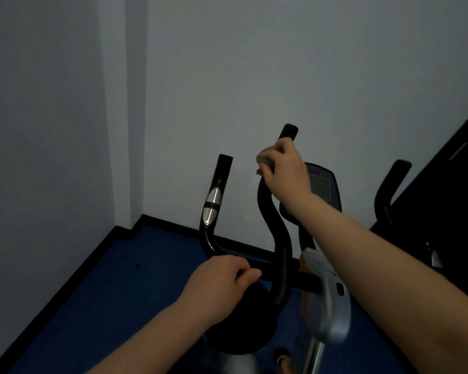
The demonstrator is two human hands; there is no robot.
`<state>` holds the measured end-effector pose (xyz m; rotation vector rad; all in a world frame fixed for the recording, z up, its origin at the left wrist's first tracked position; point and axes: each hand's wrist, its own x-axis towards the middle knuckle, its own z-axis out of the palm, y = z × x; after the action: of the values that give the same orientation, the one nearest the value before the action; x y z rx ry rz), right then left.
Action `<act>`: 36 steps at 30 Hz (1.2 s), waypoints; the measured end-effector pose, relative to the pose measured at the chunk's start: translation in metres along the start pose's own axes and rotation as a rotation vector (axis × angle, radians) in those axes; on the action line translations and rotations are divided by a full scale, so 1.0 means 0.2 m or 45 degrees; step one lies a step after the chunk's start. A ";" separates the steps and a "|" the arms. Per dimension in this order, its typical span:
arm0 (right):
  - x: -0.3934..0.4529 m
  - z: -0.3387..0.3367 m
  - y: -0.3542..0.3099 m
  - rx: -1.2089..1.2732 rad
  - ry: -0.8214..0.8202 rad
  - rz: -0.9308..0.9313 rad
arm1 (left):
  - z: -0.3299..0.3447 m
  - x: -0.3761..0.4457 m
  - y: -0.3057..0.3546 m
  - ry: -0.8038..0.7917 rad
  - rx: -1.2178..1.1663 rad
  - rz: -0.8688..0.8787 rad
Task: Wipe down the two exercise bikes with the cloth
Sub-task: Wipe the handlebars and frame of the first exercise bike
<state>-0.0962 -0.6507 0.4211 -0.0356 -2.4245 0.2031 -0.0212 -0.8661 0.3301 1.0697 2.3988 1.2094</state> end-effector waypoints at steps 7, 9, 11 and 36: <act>0.10 -0.07 0.00 0.105 0.195 0.173 | 0.00 0.00 0.01 0.000 0.001 -0.005; 0.03 -0.01 0.00 0.114 0.096 0.186 | 0.00 0.00 0.00 -0.002 -0.001 -0.006; 0.02 0.01 -0.01 0.187 0.035 0.180 | 0.00 0.00 0.00 0.005 0.003 -0.005; 0.03 -0.10 0.09 0.538 0.461 0.374 | 0.00 0.00 0.01 -0.019 -0.016 -0.004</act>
<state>-0.0889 -0.6307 0.4369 -0.2186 -1.9664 0.7692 -0.0211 -0.8657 0.3316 1.0669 2.3782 1.2094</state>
